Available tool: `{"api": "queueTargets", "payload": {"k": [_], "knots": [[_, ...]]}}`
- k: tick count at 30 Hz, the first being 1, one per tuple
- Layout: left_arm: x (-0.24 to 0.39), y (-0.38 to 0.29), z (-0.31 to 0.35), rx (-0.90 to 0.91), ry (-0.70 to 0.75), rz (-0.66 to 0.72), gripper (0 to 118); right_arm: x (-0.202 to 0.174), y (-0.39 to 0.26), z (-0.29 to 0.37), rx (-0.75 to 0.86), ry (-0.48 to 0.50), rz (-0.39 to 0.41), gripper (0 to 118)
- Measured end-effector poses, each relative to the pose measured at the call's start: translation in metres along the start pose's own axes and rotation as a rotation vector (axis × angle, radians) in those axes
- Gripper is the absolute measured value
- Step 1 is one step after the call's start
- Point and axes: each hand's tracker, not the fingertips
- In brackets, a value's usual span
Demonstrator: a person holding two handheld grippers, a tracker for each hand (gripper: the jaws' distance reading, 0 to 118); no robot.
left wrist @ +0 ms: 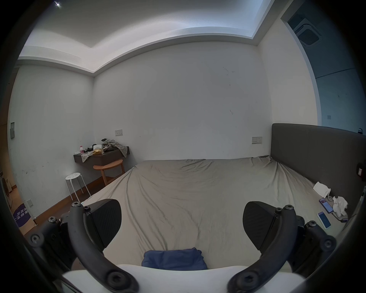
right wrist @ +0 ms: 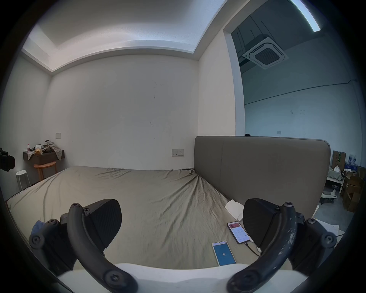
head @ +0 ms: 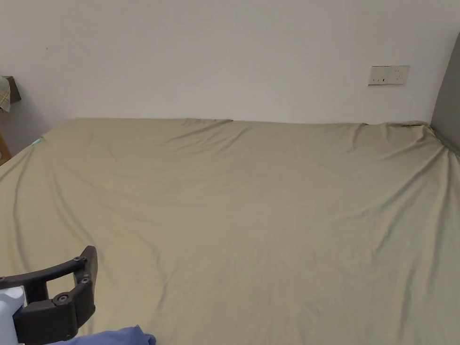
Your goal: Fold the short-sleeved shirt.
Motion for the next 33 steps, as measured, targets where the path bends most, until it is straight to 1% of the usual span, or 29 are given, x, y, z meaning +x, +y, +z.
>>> {"api": "queueTargets", "payload": {"k": [20, 24, 26, 27, 29, 32, 33], "knots": [[0.002, 0.001, -0.003, -0.012, -0.001, -0.013, 118, -0.002, -0.002, -0.001, -0.006, 0.007, -0.006, 118], [0.009, 0.004, -0.013, -0.031, -0.026, -0.015, 118, -0.006, 0.001, -0.015, -0.025, 0.021, -0.002, 118], [0.022, 0.006, -0.032, -0.081, -0.07, -0.002, 118, -0.014, 0.003, -0.034, -0.078, 0.072, 0.009, 118], [0.031, 0.005, -0.044, -0.111, -0.107, 0.011, 118, -0.02, 0.001, -0.045, -0.075, 0.108, 0.014, 118], [0.055, -0.004, -0.075, -0.181, -0.19, 0.041, 118, -0.036, -0.006, -0.073, -0.158, 0.174, 0.03, 118], [0.087, -0.035, -0.125, -0.295, -0.293, 0.136, 118, -0.058, -0.033, -0.11, -0.263, 0.245, 0.007, 118], [0.096, -0.047, -0.142, -0.351, -0.303, 0.168, 118, -0.065, -0.041, -0.12, -0.3, 0.26, 0.003, 118]]}}
